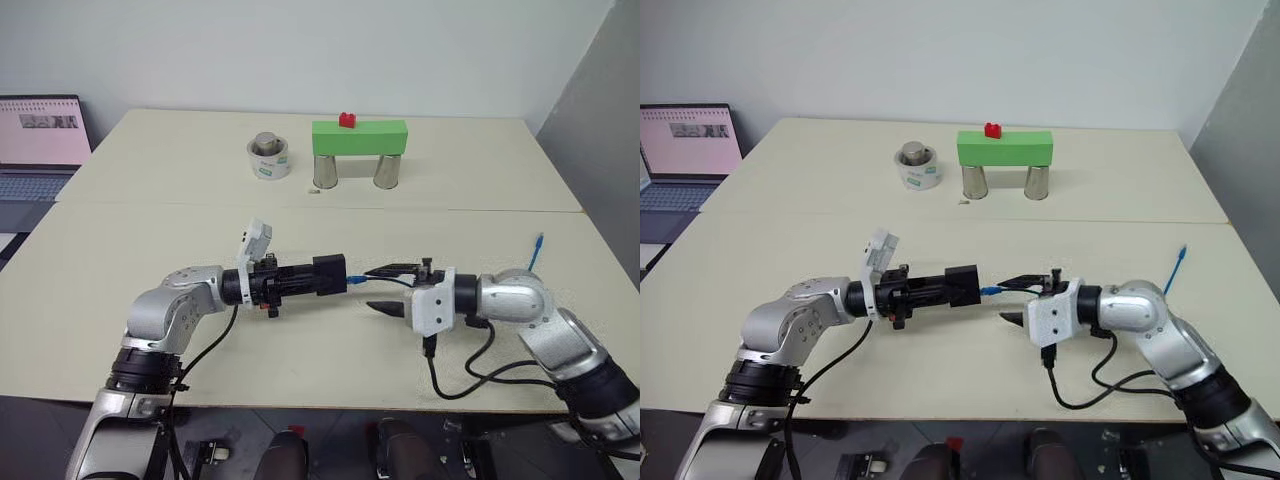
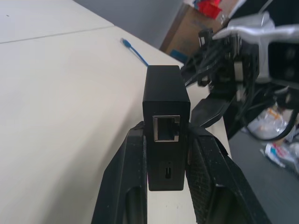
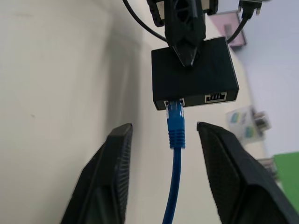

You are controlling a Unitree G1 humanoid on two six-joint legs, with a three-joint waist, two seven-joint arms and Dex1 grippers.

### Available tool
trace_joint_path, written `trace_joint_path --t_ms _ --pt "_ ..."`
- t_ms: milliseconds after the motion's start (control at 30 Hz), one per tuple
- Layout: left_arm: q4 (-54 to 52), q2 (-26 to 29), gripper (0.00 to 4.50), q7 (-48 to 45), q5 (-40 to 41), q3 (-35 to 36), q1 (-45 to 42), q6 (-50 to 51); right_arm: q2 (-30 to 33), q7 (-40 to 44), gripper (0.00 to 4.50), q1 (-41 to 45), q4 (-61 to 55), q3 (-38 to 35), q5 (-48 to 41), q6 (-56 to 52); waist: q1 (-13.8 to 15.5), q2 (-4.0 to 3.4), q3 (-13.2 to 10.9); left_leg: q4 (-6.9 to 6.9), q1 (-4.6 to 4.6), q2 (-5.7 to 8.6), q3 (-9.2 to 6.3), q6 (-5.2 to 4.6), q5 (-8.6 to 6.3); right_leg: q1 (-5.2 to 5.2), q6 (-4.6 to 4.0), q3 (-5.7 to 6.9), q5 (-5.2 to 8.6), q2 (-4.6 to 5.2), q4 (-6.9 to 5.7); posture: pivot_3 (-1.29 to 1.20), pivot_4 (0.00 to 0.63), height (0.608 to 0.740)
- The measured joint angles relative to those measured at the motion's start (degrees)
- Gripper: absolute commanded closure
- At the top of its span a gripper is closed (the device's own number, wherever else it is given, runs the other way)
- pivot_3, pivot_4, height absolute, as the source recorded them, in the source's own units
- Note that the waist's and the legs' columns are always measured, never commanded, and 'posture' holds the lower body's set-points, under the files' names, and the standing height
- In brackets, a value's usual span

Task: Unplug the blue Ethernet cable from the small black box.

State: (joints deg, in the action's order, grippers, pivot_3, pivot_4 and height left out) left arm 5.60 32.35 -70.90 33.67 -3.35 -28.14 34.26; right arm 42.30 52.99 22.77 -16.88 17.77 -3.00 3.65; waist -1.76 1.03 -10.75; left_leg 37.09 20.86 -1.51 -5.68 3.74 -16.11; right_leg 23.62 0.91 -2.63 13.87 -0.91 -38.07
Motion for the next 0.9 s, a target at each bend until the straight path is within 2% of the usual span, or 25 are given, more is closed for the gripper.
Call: trace_joint_path --t_ms 33,133,233,333,633,900 --pt "1.1 0.0 3.74 -1.4 -0.9 -0.8 -0.5 -2.1 -0.1 0.4 1.19 -0.3 -2.8 -1.7 -4.9 -6.7 0.0 0.0 0.0 0.02 -0.02 -0.01 0.0 0.0 0.0 -0.02 0.05 0.01 0.03 0.0 -0.01 0.0 0.15 0.74" --pt "2.2 -0.2 3.74 -6.3 -2.4 -1.6 -2.4 -7.5 -1.6 -1.7 1.19 -0.4 -8.4 -6.8 -18.2 -24.2 -0.1 0.0 0.0 0.02 -0.03 -0.03 -0.04 -0.01 0.0 -0.02 0.11 0.04 0.06 -0.03 -0.03 0.0 0.15 0.74" --pt "2.6 0.0 3.74 -10.3 -2.6 -2.2 -4.3 -10.1 -3.8 -4.7 1.19 -0.3 -9.7 -10.3 -27.5 -36.3 -0.1 0.0 0.0 0.01 -0.03 -0.03 -0.02 -0.01 0.0 -0.02 0.24 0.04 0.14 -0.04 -0.03 0.0 0.15 0.74" --pt "3.5 0.1 3.74 -12.4 -2.8 -2.3 -4.9 -11.0 -4.9 -5.8 1.19 -0.2 -9.9 -12.0 -34.1 -44.1 -0.1 0.0 0.0 -0.01 -0.01 -0.03 -0.01 -0.02 -0.01 -0.02 0.25 0.03 0.15 -0.04 0.02 0.0 0.15 0.74" --pt "4.3 0.2 3.74 -13.7 -3.5 -2.3 -5.2 -11.2 -7.1 -5.8 1.19 3.4 -8.1 -12.1 -41.0 -53.7 -0.1 0.0 0.0 -0.01 0.01 -0.03 -0.02 -0.03 -0.01 0.0 0.27 0.06 0.16 -0.04 0.05 0.0 0.15 0.74" --pt "4.1 0.1 3.74 -13.4 -3.5 -2.3 -5.2 -11.2 -8.5 -6.4 1.19 3.7 -6.9 -9.2 -38.5 -54.1 -0.1 0.0 0.0 -0.02 0.02 -0.03 -0.02 -0.03 -0.01 0.01 0.27 0.06 0.16 -0.04 0.04 0.0 0.15 0.74"
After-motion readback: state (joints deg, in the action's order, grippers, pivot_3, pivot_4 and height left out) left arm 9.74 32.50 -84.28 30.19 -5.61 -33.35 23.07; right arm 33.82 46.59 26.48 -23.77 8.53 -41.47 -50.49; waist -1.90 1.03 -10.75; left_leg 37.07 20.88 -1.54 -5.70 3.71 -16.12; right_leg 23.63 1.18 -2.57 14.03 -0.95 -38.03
